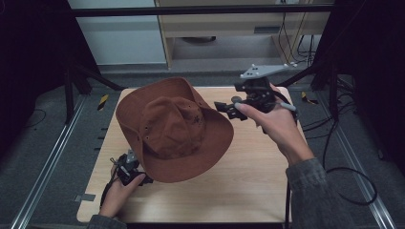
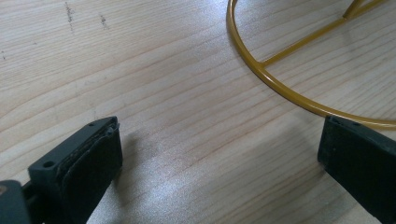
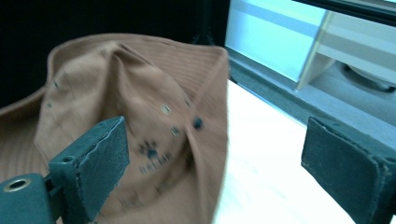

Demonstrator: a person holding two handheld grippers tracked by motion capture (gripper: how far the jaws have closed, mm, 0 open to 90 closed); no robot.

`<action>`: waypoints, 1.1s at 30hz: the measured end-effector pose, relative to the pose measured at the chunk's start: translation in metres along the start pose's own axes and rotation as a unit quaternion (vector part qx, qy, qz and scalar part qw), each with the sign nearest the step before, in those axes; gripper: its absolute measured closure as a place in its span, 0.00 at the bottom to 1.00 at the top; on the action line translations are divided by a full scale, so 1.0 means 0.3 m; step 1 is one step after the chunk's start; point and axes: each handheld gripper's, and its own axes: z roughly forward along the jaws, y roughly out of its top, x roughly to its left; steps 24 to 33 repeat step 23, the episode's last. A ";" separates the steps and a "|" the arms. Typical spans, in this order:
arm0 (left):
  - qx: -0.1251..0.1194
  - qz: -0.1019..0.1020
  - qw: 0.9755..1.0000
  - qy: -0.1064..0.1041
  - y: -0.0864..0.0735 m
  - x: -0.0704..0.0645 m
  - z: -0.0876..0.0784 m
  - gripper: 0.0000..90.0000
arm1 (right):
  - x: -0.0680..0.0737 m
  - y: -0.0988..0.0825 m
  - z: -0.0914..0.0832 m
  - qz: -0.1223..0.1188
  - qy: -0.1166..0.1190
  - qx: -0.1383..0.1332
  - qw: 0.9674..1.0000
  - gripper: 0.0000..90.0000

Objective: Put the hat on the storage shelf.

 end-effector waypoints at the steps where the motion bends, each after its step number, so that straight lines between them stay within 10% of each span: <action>1: 0.000 0.000 1.000 0.000 0.000 0.000 0.000 0.00 | -0.009 -0.018 -0.015 0.003 -0.004 -0.003 1.000 0.09; 11: 0.002 0.000 1.000 -0.001 0.000 0.000 -0.001 0.00 | -0.087 -0.280 -0.111 0.043 -0.053 -0.003 0.998 0.14; 23: 0.002 0.000 1.000 -0.002 0.000 0.000 0.000 0.00 | -0.110 -0.622 -0.024 0.082 -0.074 0.072 0.991 0.13; 33: 0.002 0.000 1.000 -0.002 0.000 0.000 0.000 0.00 | -0.110 -0.622 -0.024 0.082 -0.074 0.072 0.991 0.13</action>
